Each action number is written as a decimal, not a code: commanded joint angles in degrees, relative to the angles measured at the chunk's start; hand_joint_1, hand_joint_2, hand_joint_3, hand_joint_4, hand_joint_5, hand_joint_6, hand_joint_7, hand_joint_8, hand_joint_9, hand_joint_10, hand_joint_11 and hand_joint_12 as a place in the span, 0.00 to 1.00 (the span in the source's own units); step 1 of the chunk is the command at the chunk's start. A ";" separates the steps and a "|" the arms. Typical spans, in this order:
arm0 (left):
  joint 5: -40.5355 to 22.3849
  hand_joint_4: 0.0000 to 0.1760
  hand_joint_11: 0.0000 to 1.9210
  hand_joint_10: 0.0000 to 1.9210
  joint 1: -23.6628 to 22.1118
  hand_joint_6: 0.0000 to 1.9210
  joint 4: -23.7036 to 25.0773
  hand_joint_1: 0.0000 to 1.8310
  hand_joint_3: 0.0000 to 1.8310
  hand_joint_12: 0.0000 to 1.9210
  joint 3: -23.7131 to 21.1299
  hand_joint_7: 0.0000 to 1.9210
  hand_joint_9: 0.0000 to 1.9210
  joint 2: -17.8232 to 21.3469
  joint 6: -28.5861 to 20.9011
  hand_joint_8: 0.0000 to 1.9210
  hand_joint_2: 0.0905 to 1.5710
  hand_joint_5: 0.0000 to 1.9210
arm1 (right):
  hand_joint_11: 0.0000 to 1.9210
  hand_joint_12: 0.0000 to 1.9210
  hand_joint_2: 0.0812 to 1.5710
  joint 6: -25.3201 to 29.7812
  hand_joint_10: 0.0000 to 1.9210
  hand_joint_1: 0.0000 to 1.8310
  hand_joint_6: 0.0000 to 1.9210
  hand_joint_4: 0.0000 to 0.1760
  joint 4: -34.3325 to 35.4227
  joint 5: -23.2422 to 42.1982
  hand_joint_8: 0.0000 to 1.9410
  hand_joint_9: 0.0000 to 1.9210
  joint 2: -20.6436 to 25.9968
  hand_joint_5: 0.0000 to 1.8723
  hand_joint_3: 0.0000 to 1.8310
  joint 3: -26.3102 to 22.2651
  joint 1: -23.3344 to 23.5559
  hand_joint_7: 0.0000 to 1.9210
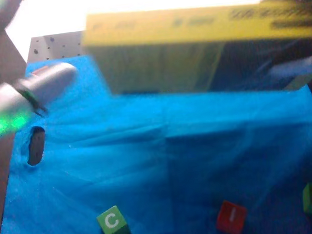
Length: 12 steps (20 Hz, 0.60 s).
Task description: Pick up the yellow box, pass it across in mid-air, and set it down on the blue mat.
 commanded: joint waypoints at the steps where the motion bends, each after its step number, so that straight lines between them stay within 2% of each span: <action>1: -8.14 0.55 0.00 0.00 0.29 0.00 -0.89 0.21 0.00 0.00 -0.21 0.00 0.00 0.46 0.31 0.00 0.76 0.00 | 0.80 1.00 0.70 0.06 1.00 0.86 1.00 0.00 0.99 7.49 1.00 0.77 0.29 0.62 0.02 -0.44 -0.40 0.71; 2: -8.77 0.65 0.00 0.00 1.19 0.00 -2.32 0.21 0.00 0.00 -0.26 0.00 0.00 0.68 0.30 0.00 0.76 0.00 | 0.81 1.00 0.70 0.06 1.00 0.87 1.00 0.00 1.85 8.25 1.00 0.77 0.97 0.61 0.02 -0.97 -2.11 0.71; 4: -10.49 0.69 0.00 0.00 2.80 0.00 -4.55 0.21 0.00 0.00 -0.62 0.00 0.00 0.83 0.30 0.00 0.76 0.00 | 0.82 1.00 0.70 0.06 1.00 0.88 1.00 0.00 4.37 9.08 1.00 0.78 1.25 0.61 0.02 -1.13 -5.47 0.72; 5: -11.24 0.84 0.00 0.00 3.43 0.00 -5.34 0.20 0.00 0.00 -0.77 0.00 0.00 0.83 0.30 0.00 0.75 0.00 | 0.81 1.00 0.70 0.06 1.00 0.86 1.00 0.00 5.49 9.24 1.00 0.77 1.20 0.61 0.02 -1.06 -6.59 0.71; 7: -12.26 0.83 0.00 0.00 4.19 0.00 -6.34 0.18 0.00 0.00 -1.03 0.00 0.00 0.83 0.28 0.00 0.74 0.00 | 0.79 1.00 0.71 0.06 1.00 0.85 1.00 0.00 7.78 9.28 1.00 0.75 0.73 0.60 0.02 -0.72 -8.76 0.69; 10: -12.30 0.75 0.00 0.00 4.42 0.00 -6.54 0.20 0.00 0.00 -1.07 0.00 0.00 0.83 0.28 0.00 0.76 0.00 | 0.79 1.00 0.71 0.07 1.00 0.86 1.00 0.00 10.34 9.25 1.00 0.75 0.50 0.58 0.01 0.03 -11.07 0.68; 12: -12.29 0.74 0.00 0.00 4.42 0.00 -6.54 0.20 0.01 0.00 -1.11 0.00 0.00 0.83 0.27 0.00 0.77 0.00 | 0.79 1.00 0.72 0.07 1.00 0.79 1.00 0.00 11.85 9.20 1.00 0.75 0.18 0.59 0.02 0.46 -12.13 0.69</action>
